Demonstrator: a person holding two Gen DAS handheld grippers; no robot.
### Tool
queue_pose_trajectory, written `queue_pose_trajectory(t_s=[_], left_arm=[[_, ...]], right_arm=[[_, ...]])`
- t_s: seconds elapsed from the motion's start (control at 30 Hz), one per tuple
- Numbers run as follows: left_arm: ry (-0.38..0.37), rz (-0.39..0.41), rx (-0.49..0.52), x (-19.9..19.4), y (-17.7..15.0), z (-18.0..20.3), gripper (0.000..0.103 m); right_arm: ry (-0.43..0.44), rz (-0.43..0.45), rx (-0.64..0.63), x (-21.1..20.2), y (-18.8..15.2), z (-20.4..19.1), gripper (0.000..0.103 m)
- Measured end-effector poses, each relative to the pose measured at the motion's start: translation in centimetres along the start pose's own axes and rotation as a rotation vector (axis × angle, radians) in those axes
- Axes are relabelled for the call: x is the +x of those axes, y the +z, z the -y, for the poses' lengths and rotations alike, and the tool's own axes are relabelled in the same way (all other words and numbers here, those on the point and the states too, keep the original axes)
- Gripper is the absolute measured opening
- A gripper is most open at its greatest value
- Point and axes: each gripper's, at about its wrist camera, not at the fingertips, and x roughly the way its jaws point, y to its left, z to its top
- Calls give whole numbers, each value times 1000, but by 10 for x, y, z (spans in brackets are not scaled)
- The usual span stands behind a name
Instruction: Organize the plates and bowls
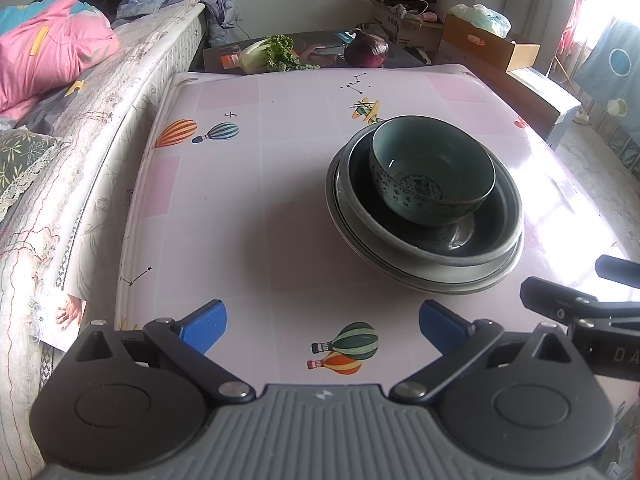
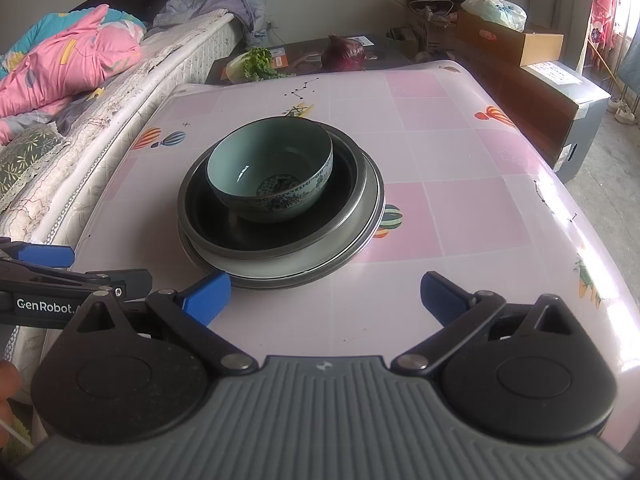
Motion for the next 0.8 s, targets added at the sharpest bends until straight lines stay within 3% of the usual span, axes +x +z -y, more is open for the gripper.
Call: queue_pose_trajectory(t_s=[0.8], left_arm=[[7, 2, -1, 0, 0, -3, 103]], right_arm=[[2, 4, -5, 1, 0, 0, 102]])
